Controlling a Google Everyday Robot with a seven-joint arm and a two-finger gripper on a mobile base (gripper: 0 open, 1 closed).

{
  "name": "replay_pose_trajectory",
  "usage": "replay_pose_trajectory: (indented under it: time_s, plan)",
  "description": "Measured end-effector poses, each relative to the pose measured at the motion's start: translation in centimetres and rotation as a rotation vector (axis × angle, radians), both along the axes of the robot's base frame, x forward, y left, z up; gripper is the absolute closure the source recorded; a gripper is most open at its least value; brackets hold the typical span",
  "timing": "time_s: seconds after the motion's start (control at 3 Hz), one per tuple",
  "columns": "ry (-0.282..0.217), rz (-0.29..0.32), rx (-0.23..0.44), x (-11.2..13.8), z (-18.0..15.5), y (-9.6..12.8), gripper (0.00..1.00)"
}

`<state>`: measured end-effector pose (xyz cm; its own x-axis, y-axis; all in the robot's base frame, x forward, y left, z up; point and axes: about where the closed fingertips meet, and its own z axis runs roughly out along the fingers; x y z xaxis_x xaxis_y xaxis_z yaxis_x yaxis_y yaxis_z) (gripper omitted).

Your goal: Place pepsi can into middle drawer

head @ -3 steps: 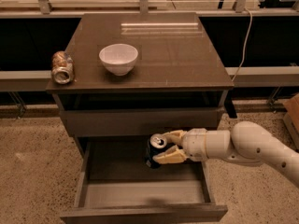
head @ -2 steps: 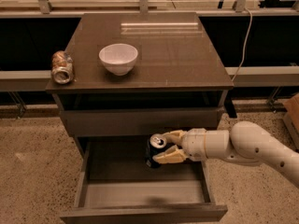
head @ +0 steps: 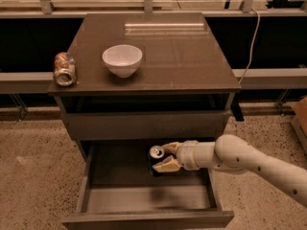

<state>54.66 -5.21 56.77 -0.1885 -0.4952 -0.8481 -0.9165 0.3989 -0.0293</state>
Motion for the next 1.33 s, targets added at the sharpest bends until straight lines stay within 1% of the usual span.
replay_pose_trajectory:
  time_s: [0.33,0.67,1.0,1.33]
  plan:
    - [-0.082,0.007,-0.012,1.1,-5.3,0.0,1.0]
    - [-0.167,0.059,-0.003,1.4,-8.9,-0.2,1.0]
    - [-0.178,0.127,0.018,1.4,-11.2,0.1,0.82]
    - [-0.147,0.171,0.046,1.3,-12.8,0.3,0.59]
